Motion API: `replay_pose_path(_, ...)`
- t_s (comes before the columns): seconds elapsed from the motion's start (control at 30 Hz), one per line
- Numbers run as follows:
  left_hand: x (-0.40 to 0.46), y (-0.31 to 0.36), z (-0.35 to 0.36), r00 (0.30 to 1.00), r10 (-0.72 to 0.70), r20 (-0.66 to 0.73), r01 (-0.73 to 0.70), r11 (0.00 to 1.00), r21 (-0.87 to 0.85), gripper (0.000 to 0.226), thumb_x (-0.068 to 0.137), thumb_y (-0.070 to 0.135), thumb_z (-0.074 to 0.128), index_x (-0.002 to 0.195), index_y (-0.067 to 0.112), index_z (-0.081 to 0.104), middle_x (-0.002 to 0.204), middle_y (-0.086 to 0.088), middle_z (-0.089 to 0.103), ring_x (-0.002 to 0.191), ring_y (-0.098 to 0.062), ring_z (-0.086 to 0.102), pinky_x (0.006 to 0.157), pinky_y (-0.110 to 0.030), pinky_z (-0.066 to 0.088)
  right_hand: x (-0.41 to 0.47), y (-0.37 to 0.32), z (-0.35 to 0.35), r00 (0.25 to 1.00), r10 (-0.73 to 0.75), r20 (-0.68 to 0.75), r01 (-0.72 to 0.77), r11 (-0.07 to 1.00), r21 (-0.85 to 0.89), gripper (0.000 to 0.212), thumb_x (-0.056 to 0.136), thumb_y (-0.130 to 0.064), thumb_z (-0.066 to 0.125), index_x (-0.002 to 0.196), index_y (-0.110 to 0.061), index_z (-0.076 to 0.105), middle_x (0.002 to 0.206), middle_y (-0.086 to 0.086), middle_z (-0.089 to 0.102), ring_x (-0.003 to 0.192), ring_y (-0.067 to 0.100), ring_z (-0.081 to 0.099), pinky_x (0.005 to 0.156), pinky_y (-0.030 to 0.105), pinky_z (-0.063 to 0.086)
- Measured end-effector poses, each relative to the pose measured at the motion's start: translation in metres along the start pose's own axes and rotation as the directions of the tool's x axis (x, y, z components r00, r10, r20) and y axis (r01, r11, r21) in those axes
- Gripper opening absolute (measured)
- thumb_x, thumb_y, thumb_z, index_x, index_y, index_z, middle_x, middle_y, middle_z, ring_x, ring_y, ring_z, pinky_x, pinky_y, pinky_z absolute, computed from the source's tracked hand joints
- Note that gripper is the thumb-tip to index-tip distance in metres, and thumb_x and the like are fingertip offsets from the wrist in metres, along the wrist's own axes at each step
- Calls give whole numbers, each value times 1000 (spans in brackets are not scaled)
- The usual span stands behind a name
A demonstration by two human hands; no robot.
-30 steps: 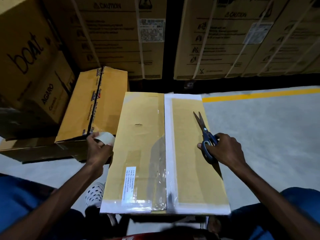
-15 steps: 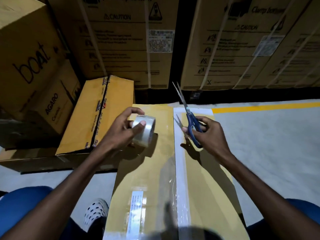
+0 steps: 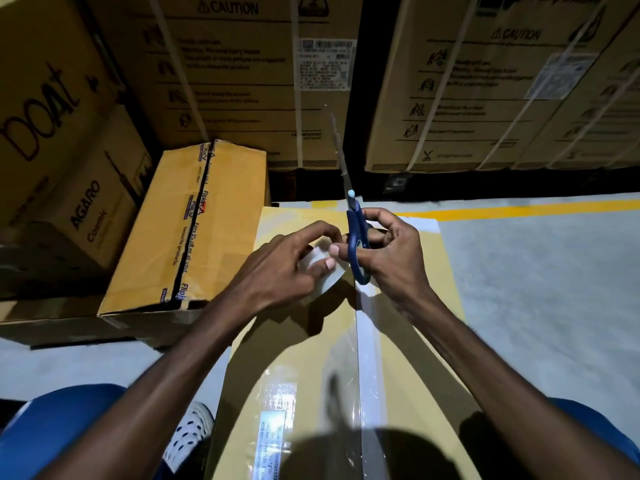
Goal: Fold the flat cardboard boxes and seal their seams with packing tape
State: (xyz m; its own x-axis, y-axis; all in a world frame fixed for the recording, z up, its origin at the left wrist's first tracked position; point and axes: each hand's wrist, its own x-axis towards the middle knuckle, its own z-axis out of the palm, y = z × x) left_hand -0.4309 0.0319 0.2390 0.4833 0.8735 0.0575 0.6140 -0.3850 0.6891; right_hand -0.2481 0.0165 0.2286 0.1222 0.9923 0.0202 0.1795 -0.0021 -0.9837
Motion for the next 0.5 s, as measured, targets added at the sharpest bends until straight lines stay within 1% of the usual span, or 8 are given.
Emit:
replay_pose_path(0.07,3,1,2,999,15,-34,-9,989,150,33,98,38,58,129,41,46,93,4,65,72,-18,60,53,-23,43,3,0,0,998,62,-24,-61,998,29,51,70,-5,89,112,-15,63,87,6,78,76,22,75,67,39,61)
replay_pose_path(0.1,4,1,3,999,11,-49,-1,982,189,44,97,39,59,136,41,40,91,4,64,69,-16,58,53,-22,41,4,0,0,995,93,-42,-91,995,44,50,68,-5,90,110,-15,64,86,8,77,73,22,74,67,40,60)
replay_pose_path(0.17,9,4,3,996,-55,-74,66,986,151,69,93,42,65,148,38,24,85,7,56,69,-14,54,59,-26,46,7,-1,-1,981,174,-89,-165,981,100,50,65,-3,90,108,-12,65,85,12,75,65,22,71,62,38,59)
replay_pose_path(0.23,16,2,-1,988,-118,-96,126,989,72,80,88,46,70,149,35,21,85,7,52,74,-15,54,66,-32,51,11,-3,-2,958,262,-113,-239,953,187,48,67,1,88,109,-8,66,85,15,72,62,24,67,54,34,57)
replay_pose_path(0.27,20,0,-2,986,-137,-99,142,989,40,78,85,49,72,146,34,26,86,5,54,75,-15,56,66,-33,51,14,-5,-4,950,291,-114,-261,939,225,47,69,3,86,110,-7,66,84,16,70,61,25,66,52,32,57)
replay_pose_path(0.33,26,-3,-3,982,-165,-93,162,986,-43,71,75,64,74,130,35,40,86,-1,61,76,-20,61,63,-35,50,21,-8,-7,936,335,-108,-293,911,290,47,70,6,84,110,-7,66,81,17,71,59,25,66,51,32,59)
replay_pose_path(0.4,29,-6,-3,979,-189,-74,179,976,-127,71,57,80,66,110,37,50,88,-3,68,80,-24,67,67,-44,58,27,-10,-11,921,379,-89,-330,882,336,43,71,8,81,108,-9,65,80,16,73,58,24,67,54,34,60)
replay_pose_path(0.5,29,-18,-16,973,-223,-67,206,958,-200,73,45,82,65,97,31,59,89,-5,70,81,-27,70,71,-53,60,41,-8,-29,883,457,-108,-387,838,384,36,75,9,77,99,-14,64,69,9,74,56,22,67,57,43,63)
